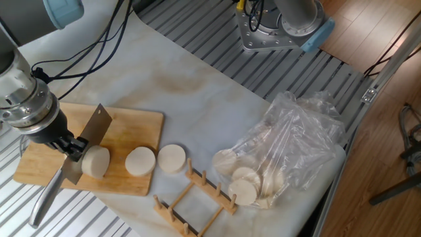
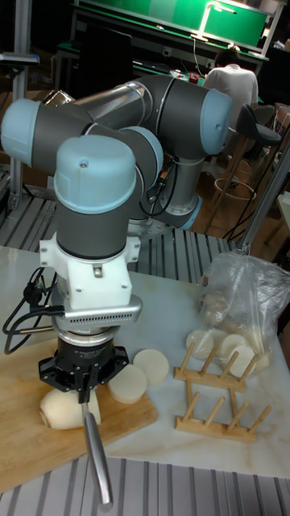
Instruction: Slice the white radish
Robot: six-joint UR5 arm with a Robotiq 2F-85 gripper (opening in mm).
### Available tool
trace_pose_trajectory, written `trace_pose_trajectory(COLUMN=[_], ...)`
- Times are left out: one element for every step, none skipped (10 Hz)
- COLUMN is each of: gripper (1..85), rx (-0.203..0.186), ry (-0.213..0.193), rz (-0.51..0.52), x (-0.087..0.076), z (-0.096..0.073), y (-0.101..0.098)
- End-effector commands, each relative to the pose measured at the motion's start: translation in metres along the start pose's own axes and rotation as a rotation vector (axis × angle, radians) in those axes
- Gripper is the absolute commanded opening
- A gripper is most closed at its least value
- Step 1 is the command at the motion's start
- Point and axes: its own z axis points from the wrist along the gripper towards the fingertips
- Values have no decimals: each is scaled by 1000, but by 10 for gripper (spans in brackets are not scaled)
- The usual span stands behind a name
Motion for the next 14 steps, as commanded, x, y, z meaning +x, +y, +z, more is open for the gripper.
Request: trace_pose_trajectory(gripper=[13, 13, 13, 13, 13, 13, 13, 13, 13, 13, 13, 13, 13, 13], rx=[-3, -5, -18, -23, -16, -25, -18, -20, -21, -11, -25, -16, -13, -14], ry=[25, 23, -26, -24, -11, -19, -34, -46, -59, -63, -44, -37, -34, -27], rz=[-18, -17, 12, 10, 18, 21, 26, 16, 18, 12, 18, 12, 3, -7], x=[7, 7, -5, -7, -9, -13, -18, -20, -23, -23, -15, -9, -5, 0], z=[-18, -18, -11, -13, -25, -32, -35, -31, -24, -15, -9, -4, -2, 0], y=[-7, -7, 1, 1, 5, 9, 12, 11, 12, 11, 17, 17, 15, 15])
